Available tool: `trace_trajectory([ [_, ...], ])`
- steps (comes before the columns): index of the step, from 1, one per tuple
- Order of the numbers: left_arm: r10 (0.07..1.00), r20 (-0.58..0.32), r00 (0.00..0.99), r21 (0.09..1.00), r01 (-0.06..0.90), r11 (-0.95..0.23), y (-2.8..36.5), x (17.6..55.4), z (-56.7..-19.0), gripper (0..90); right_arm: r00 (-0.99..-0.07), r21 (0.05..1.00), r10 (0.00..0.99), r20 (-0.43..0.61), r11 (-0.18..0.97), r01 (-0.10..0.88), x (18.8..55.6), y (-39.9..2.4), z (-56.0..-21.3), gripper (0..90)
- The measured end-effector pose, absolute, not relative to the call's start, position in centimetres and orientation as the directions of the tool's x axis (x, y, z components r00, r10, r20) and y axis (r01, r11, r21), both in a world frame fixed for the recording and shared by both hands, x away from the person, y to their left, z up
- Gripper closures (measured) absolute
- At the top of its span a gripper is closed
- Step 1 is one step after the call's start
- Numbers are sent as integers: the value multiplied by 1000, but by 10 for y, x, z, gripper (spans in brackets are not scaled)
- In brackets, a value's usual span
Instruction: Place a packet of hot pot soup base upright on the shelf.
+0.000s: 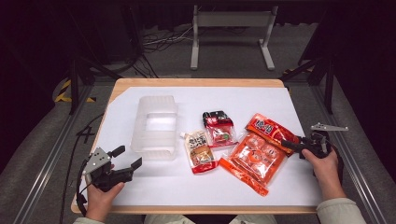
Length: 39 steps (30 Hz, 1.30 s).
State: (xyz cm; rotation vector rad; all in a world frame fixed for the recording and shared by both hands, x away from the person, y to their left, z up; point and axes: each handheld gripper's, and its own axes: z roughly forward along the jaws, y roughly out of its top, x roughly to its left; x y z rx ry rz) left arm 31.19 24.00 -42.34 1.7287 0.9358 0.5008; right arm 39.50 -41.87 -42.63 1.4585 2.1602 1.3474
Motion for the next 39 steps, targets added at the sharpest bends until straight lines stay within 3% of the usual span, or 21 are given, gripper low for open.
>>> trace_trajectory([
  [6,788,-112,605,928,347,-135,239,312,-424,186,-556,765,766,323,135,630,396,-414,-428,518],
  [11,787,-108,608,928,346,-140,239,312,-424,186,-585,771,773,245,211,601,402,-400,-437,511],
  [15,787,-115,606,926,352,-135,239,312,-424,187,-574,769,771,275,181,613,405,-400,-439,529],
  [16,788,-111,606,927,349,-138,239,312,-424,186,-570,773,775,274,175,610,406,-401,-440,633],
  [17,788,-111,606,927,349,-138,239,312,-424,186,-570,773,775,274,175,610,406,-401,-440,633],
  [18,788,-109,606,927,347,-139,239,311,-424,186,-559,771,790,251,186,609,408,-402,-442,707],
  [23,788,-115,605,926,352,-135,239,312,-424,186,-532,766,819,217,195,613,409,-402,-441,861],
  [39,772,-135,621,933,342,-112,241,311,-423,174,-514,781,842,164,207,589,404,-402,-430,900],
])
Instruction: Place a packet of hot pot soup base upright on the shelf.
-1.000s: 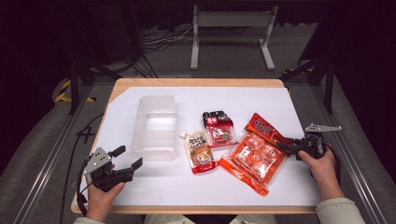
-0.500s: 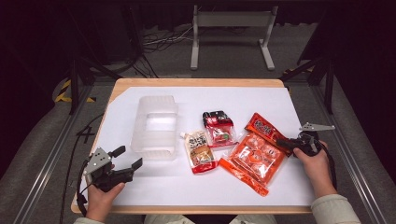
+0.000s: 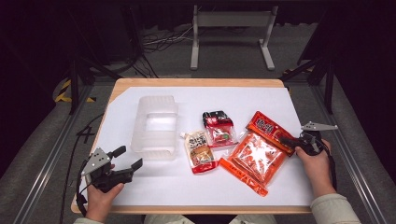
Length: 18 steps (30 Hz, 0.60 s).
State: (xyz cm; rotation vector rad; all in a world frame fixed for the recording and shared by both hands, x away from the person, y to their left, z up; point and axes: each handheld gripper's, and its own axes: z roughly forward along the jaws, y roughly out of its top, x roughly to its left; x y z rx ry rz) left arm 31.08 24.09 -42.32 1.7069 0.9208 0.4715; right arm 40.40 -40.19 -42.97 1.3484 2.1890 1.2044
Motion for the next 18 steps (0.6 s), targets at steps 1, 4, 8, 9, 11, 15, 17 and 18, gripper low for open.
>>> trace_trajectory([
  [1,772,-137,620,935,339,-107,241,311,-423,168,-513,784,842,167,202,587,403,-402,-427,900],
  [4,769,-151,621,935,341,-92,241,311,-423,148,-518,800,838,171,189,570,400,-404,-419,900],
  [8,735,-149,662,943,319,-95,236,313,-423,121,-522,813,836,169,181,553,396,-404,-408,900],
  [9,737,-137,662,946,308,-101,234,312,-423,119,-520,815,837,170,177,552,395,-404,-406,900],
  [11,738,-129,662,946,306,-110,231,312,-423,119,-524,821,835,166,178,542,393,-404,-401,900],
  [15,750,-115,652,947,300,-116,229,311,-422,118,-528,828,834,158,179,531,389,-402,-390,900],
  [17,752,-119,649,948,299,-107,228,311,-421,120,-533,834,833,150,183,520,386,-400,-384,900],
  [18,754,-119,646,947,301,-109,228,311,-420,124,-535,839,832,143,185,512,385,-399,-381,900],
])
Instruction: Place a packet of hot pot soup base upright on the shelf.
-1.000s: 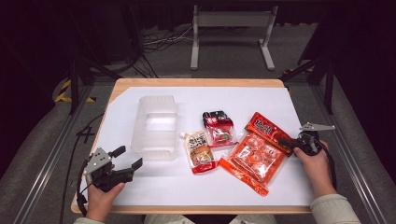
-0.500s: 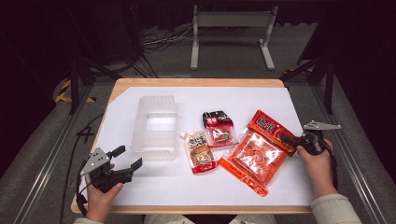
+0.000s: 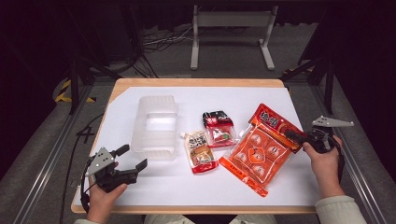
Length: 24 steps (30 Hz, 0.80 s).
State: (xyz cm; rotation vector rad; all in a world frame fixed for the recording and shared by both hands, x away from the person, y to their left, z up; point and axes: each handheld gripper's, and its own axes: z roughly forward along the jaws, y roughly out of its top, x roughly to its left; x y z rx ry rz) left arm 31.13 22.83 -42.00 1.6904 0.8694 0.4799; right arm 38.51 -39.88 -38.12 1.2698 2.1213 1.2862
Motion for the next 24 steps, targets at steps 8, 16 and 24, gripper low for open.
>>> trace_trajectory([
  [8,767,-113,632,951,291,-100,223,310,-413,153,-562,856,818,123,199,477,376,-390,-356,900],
  [16,745,-137,652,942,319,-105,214,312,-407,172,-603,873,790,109,214,439,367,-377,-331,900],
  [24,727,-150,671,949,305,-86,212,312,-396,188,-671,888,736,92,244,390,357,-360,-303,900],
])
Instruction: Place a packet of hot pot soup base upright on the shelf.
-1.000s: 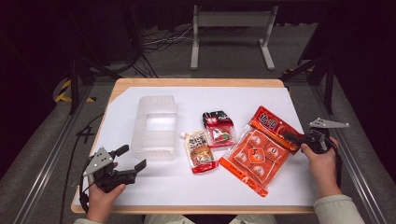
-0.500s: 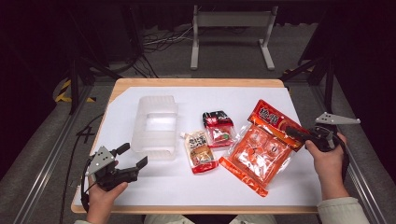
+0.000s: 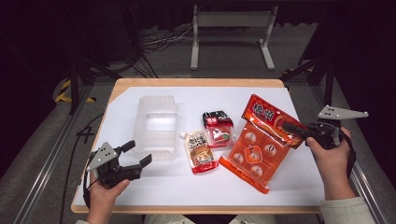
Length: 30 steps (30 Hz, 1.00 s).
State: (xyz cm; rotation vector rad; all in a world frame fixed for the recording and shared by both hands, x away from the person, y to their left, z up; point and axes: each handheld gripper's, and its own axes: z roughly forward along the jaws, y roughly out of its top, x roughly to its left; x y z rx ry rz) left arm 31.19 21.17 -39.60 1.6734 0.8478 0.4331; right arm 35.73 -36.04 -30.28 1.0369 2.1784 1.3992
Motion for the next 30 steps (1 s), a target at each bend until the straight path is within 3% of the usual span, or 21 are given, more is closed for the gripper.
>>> trace_trajectory([
  [3,743,-108,661,936,320,-149,206,314,-395,223,-700,893,711,73,266,363,353,-351,-292,900],
  [10,732,-102,673,941,305,-149,204,314,-394,230,-751,903,657,63,283,324,348,-337,-275,900],
  [13,699,-184,691,940,332,-81,207,314,-397,358,-774,907,630,65,286,309,345,-334,-269,900],
  [16,689,-201,696,952,305,-31,207,312,-400,383,-788,908,613,62,293,300,344,-330,-264,900],
  [23,681,-152,717,948,300,-105,196,314,-398,234,-795,908,606,41,310,283,344,-326,-254,900],
  [30,657,-135,742,945,295,-139,185,317,-388,162,-810,918,585,37,301,259,345,-321,-242,900],
])
